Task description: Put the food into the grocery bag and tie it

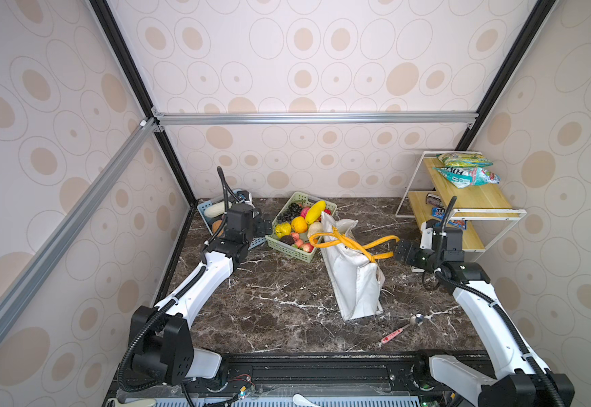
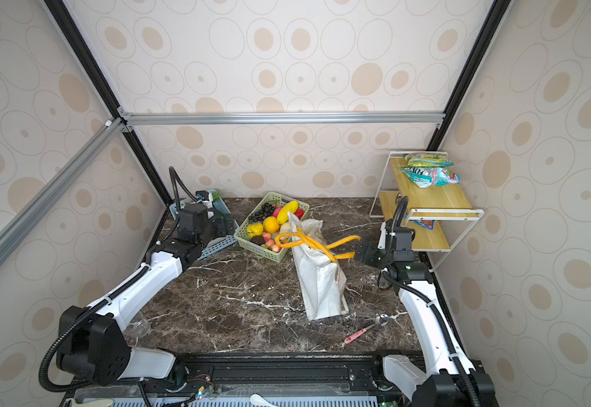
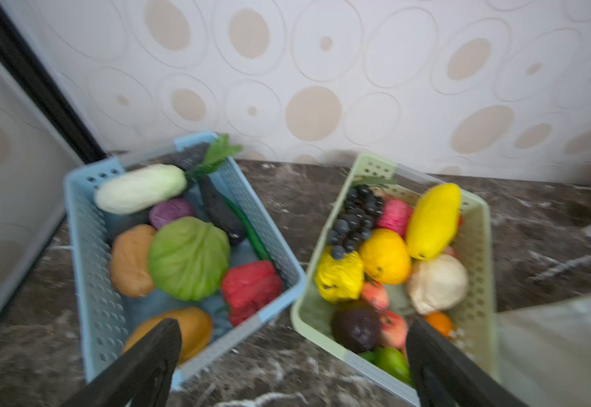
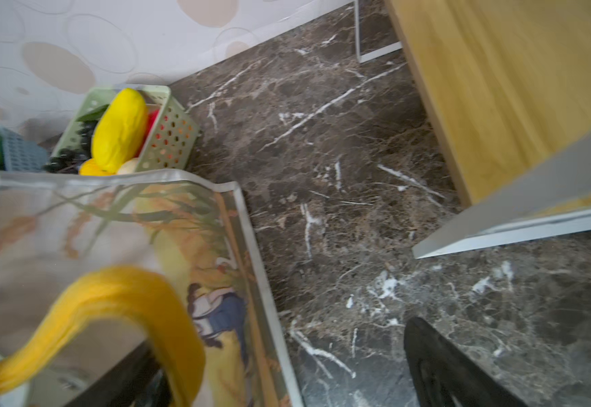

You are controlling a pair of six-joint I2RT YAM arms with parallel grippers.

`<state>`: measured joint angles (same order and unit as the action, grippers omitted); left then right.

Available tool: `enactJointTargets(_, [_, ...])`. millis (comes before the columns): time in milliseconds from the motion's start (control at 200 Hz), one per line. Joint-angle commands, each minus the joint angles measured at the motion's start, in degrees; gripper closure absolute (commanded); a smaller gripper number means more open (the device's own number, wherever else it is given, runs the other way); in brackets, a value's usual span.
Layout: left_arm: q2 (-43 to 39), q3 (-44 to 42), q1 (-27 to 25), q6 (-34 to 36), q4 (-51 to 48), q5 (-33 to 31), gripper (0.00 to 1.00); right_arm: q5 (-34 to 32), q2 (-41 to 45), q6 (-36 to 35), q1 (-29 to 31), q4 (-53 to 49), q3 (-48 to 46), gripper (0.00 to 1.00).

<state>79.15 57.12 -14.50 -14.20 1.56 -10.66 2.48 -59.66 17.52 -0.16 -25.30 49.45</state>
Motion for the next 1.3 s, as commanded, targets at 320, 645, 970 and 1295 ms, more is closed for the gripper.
enactJointTargets(320, [3.01,-36.93,8.53,15.26,53.14,1.72,0.01,-15.71,-1.54,-8.73,-0.02,33.23,-19.4,0.0])
enactJointTargets(645, [11.94,-47.0,11.59,12.94,82.71,-0.57,0.01,-17.4,-16.63,-10.35,0.89,64.94,-29.09,0.0])
enactJointTargets(970, [11.32,-44.49,11.61,13.58,76.66,0.9,0.01,-19.1,-27.34,-16.08,5.29,73.01,-27.38,0.01])
enactJointTargets(1295, [11.64,-43.85,11.69,13.49,75.69,1.25,0.01,-21.52,-28.54,-15.72,5.18,73.34,-26.42,0.01])
